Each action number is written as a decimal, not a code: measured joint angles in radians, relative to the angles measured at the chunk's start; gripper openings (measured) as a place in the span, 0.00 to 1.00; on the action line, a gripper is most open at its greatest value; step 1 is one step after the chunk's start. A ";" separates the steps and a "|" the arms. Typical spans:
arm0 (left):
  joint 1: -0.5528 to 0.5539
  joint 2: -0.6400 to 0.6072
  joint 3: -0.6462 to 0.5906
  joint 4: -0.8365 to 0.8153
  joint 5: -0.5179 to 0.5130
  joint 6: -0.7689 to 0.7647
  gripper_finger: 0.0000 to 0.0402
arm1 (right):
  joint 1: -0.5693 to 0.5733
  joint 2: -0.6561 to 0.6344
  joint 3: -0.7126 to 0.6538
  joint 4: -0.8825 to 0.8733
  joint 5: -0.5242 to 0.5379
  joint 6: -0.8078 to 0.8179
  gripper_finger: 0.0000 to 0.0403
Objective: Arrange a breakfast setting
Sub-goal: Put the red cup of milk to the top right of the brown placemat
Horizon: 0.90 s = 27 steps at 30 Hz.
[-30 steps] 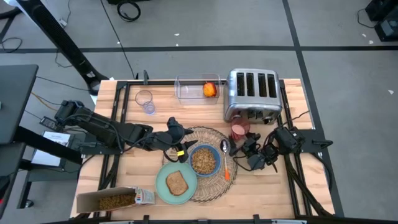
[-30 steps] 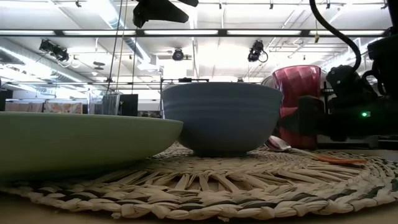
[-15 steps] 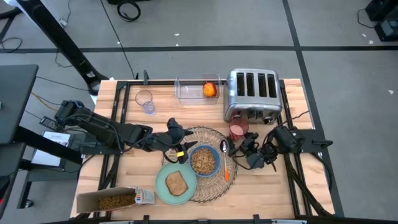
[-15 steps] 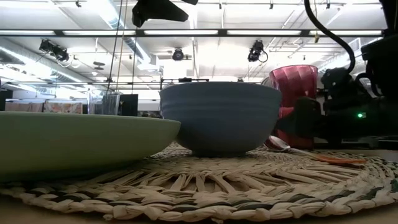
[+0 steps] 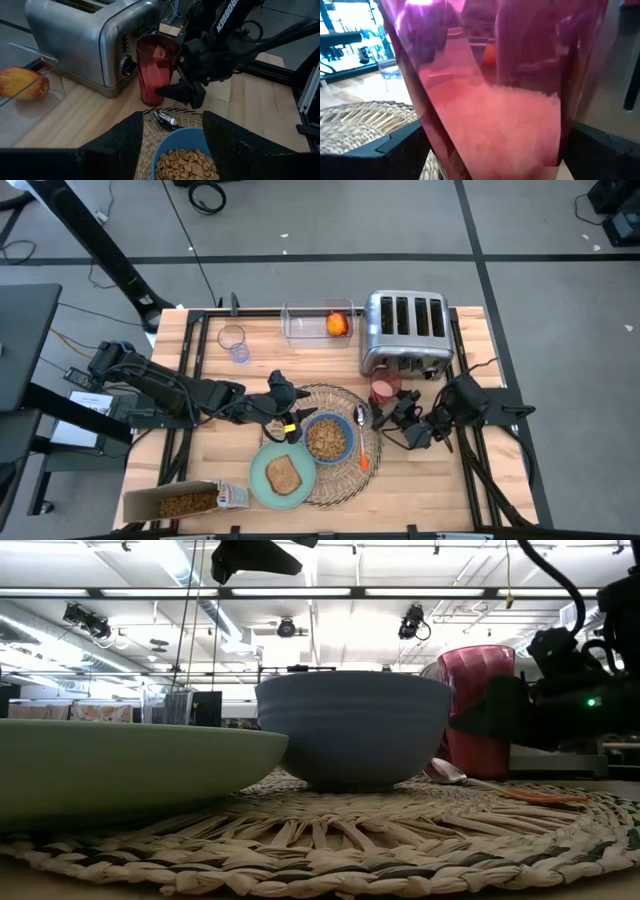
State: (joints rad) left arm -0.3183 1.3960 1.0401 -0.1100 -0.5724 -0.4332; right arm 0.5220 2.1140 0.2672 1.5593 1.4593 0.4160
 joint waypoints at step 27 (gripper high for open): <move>0.000 0.000 0.000 0.001 -0.004 -0.021 0.53 | -0.055 -0.014 -0.054 -0.022 -0.227 0.061 0.99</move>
State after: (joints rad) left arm -0.3183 1.3960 1.0401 -0.1092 -0.5762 -0.4540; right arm 0.4671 2.0998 0.2131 1.5372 1.2318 0.4771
